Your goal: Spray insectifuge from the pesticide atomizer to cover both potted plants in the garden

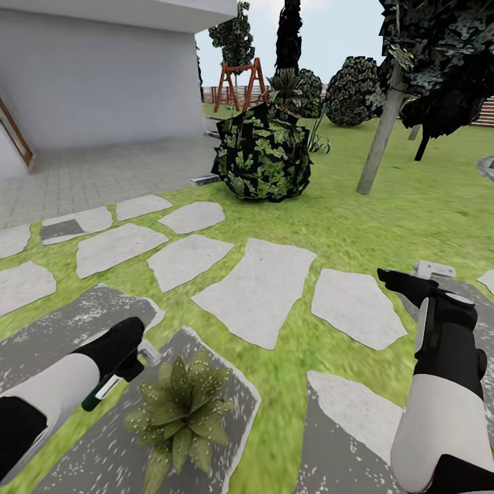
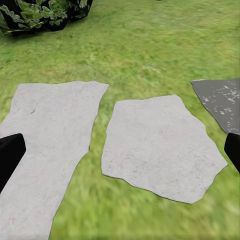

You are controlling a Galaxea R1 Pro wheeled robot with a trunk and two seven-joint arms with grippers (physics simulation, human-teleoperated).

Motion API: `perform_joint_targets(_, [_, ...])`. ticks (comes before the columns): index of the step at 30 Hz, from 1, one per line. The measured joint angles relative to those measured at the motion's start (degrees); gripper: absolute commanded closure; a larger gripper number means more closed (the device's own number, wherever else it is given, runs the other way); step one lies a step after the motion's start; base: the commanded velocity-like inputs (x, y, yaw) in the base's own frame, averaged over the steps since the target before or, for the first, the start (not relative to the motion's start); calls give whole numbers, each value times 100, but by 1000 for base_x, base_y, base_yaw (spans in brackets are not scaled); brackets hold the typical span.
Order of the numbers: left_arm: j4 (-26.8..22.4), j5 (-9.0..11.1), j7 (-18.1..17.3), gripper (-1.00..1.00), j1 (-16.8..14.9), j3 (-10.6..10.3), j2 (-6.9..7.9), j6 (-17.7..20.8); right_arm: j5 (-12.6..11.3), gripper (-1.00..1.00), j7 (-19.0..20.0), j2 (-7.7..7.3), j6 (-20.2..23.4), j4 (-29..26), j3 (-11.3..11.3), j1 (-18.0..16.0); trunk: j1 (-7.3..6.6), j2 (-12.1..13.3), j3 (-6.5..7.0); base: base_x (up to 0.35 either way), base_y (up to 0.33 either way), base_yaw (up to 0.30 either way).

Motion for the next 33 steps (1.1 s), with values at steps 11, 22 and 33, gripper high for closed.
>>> perform_joint_targets(11, [45,8,1,100,182,602,457,3,0,-100,-1,2,0,4,0,0,0,0,0,0,0,0])
perform_joint_targets(22, [23,8,-6,100,252,624,456,3,0,-100,-2,7,-1,5,1,-1,3,0,0,-157,0,96])
perform_joint_targets(33, [3,18,-2,100,260,1291,457,-9,0,-100,-8,17,0,10,2,0,4,0,0,-343,0,225])
